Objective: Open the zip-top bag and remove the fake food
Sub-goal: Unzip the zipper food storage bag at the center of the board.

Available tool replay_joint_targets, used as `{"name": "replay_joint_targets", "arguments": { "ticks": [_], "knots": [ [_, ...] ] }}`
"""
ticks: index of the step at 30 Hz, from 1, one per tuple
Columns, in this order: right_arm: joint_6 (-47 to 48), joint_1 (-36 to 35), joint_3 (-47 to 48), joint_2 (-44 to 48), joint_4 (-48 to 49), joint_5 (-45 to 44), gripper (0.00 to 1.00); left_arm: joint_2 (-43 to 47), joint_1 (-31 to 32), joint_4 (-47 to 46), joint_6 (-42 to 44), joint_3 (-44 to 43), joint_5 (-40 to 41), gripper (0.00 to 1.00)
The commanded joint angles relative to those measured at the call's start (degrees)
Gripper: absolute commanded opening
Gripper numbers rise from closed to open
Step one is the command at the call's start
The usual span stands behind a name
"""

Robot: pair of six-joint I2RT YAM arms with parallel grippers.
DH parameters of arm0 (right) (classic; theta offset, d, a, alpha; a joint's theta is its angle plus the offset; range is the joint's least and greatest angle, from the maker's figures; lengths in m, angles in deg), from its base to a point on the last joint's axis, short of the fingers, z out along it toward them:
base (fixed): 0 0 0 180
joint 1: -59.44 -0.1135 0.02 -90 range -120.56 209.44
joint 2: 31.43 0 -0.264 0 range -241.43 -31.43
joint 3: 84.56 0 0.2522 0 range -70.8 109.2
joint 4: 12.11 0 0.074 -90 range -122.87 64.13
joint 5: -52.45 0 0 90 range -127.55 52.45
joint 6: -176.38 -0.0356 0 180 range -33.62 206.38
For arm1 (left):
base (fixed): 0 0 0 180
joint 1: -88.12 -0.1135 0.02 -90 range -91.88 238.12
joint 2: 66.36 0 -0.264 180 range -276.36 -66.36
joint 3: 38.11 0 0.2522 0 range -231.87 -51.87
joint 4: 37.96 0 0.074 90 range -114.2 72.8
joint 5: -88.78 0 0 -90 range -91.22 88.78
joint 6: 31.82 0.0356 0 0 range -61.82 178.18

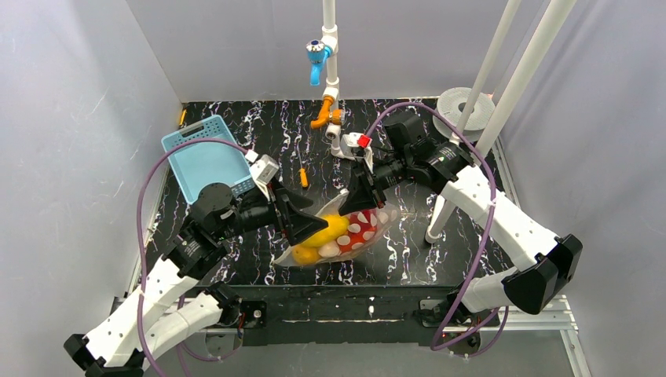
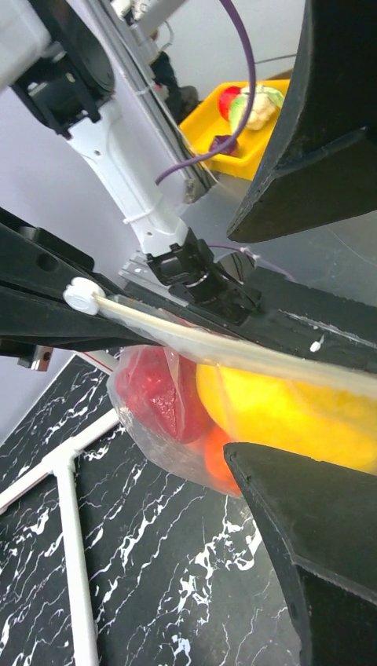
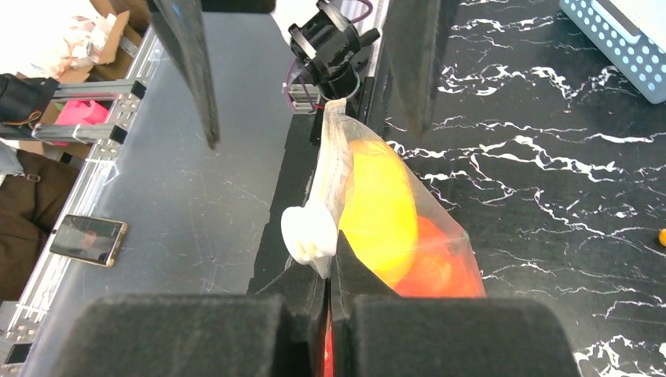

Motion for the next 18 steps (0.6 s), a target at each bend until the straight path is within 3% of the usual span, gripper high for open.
{"name": "replay_joint_targets", "arguments": {
  "ticks": [1,12,18],
  "knots": [
    [-0.97,0.23,0.11,2.2,0.83,-2.07,0.01,0.73,0.13,3.34,-5.09,-4.42,6.25,0.98],
    [-2.73,0.17,-0.46,1.76,1.88,-2.72,0.01,-12.16,0.07,5.85,-2.32,-16.01,1.32,0.97],
    [-2.73,0.16,-0.59,1.24,1.88,-2.08,0.01,-13.9,0.11,3.67,-0.79,-16.55,-0.94,0.84]
  ]
}}
